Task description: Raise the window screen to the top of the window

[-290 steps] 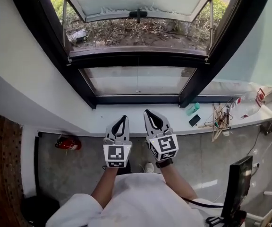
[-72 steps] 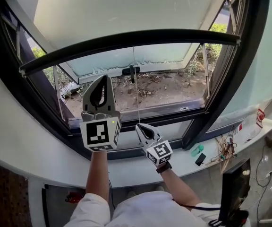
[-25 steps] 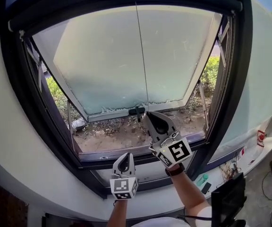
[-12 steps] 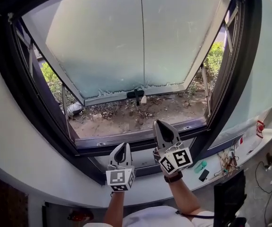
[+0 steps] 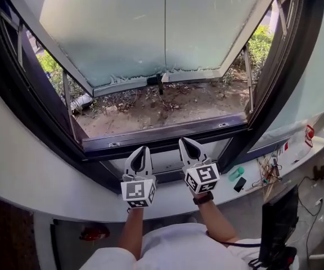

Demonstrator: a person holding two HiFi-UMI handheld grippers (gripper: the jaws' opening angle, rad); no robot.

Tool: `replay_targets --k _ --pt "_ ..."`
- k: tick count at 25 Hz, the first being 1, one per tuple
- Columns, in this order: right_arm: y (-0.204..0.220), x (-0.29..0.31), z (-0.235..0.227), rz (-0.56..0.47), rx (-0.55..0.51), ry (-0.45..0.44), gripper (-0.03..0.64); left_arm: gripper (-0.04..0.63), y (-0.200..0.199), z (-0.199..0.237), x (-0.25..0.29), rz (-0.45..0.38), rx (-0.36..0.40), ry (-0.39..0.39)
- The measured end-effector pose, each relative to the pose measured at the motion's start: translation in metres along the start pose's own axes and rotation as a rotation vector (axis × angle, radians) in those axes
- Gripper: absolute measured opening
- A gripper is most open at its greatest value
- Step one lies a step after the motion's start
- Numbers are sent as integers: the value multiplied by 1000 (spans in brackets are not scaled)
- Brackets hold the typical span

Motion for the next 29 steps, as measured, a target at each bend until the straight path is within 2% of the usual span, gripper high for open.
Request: replay_targets --k 7,15,29 --pt "-3 -1 7 13 -36 -24 3 0 3 -5 2 20 18 14" --pt "6 13 12 43 -19 -57 3 0 -1 -15 9 19 19 26" --pt "6 6 12 51 -37 -55 3 0 8 -9 8 44 -21 18"
Point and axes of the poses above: the fingertips, and each gripper's own axes: x forward along the fingers, z to its left, y out of its underside, the point moved 9 cm from there along -x, backward along the fingers, and after that the axes turned 15 degrees about -x, right-handed, at the moved point
